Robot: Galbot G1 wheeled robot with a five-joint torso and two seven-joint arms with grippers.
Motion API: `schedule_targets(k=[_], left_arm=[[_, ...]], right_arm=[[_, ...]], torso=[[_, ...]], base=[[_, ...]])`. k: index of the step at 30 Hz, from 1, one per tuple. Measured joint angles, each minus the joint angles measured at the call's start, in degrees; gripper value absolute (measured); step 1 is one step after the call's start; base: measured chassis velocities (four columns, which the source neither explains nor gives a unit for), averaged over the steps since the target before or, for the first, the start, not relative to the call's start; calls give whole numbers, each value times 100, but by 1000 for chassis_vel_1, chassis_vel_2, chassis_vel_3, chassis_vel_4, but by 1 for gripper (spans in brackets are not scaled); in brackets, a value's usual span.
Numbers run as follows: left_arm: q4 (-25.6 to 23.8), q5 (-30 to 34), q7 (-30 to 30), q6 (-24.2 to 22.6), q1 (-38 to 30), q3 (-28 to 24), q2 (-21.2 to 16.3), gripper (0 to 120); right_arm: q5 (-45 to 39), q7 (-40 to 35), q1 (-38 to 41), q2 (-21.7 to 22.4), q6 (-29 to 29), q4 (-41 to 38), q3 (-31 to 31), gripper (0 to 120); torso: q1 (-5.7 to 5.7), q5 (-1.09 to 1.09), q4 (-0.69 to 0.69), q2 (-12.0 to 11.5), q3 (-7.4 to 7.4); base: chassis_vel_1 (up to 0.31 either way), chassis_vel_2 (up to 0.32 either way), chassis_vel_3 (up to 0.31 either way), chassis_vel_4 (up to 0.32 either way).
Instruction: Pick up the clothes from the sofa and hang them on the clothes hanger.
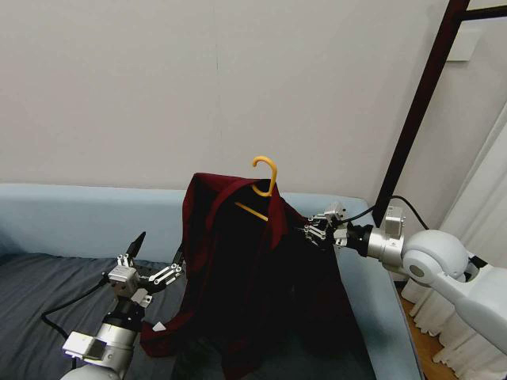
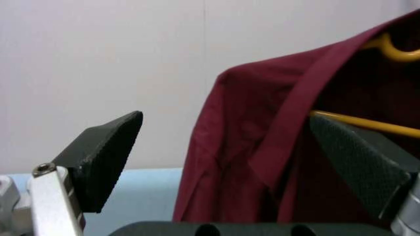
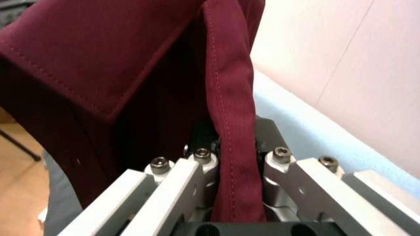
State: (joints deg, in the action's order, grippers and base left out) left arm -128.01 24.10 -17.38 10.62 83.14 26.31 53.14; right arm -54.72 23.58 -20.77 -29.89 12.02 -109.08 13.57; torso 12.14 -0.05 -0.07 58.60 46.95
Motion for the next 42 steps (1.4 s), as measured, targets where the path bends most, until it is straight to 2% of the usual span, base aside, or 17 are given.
schedule_targets(k=[4, 7, 12, 15, 23, 27, 28, 33, 34, 38, 39, 42], left_arm=[[-8, 23, -161, -248, -178, -68, -175, 100], [259, 56, -161, -288, -331, -158, -292, 100], [631, 47, -82, -288, -565, -452, -313, 98], [889, -22, -2, -290, -803, -782, -333, 98], [1147, -12, 12, -313, -1237, -1166, -355, 96], [1297, -8, 3, -314, -1536, -1479, -279, 81], [1297, -8, 3, -314, -1536, -1479, -279, 81], [1431, -99, -42, -283, -1726, -1728, -86, 59], [1431, -99, -42, -283, -1726, -1728, -86, 59], [1433, -82, -71, -246, -1800, -1742, -98, 40], [1433, -82, -71, -246, -1800, -1742, -98, 40], [1466, -42, -72, -205, -1878, -1743, -139, 28]], right_arm=[[128, 46, 46, 50, -14, -65, 95, 6], [342, 187, 134, -58, -69, -33, 229, 6], [426, 259, 175, -153, -84, 11, 306, 6], [448, 349, 179, -172, -96, 71, 309, 6], [460, 457, 168, -228, -111, 151, 273, 6], [481, 515, 160, -292, -127, 224, 276, 6], [481, 515, 160, -292, -127, 224, 276, 6], [511, 565, 181, -362, -144, 298, 300, 6], [511, 565, 181, -362, -144, 298, 300, 6], [524, 601, 185, -388, -171, 352, 301, 6], [524, 601, 185, -388, -171, 352, 301, 6], [530, 649, 185, -399, -205, 386, 301, 6]], torso=[[0, 1, -3, 0, 0], [0, 1, -1, 0, 1], [1, 0, 2, 0, 1], [1, 0, -2, 0, 1], [1, 0, 0, 0, 1], [1, 1, -1, -1, 1], [1, 1, -1, -1, 1], [1, 0, 0, -1, 1], [1, 0, 0, -1, 1], [1, 1, 0, 0, 1], [1, 1, 0, 0, 1], [1, 1, 0, 0, 1]], base=[[0, 0, 0, 0], [0, 0, 0, 0], [0, 0, 0, 0], [0, 0, 0, 0], [0, 0, 0, 0], [0, 0, 0, 0], [0, 0, 0, 0], [0, 0, 0, 0], [0, 0, 0, 0], [0, 0, 0, 0], [0, 0, 0, 0], [0, 0, 0, 0]])
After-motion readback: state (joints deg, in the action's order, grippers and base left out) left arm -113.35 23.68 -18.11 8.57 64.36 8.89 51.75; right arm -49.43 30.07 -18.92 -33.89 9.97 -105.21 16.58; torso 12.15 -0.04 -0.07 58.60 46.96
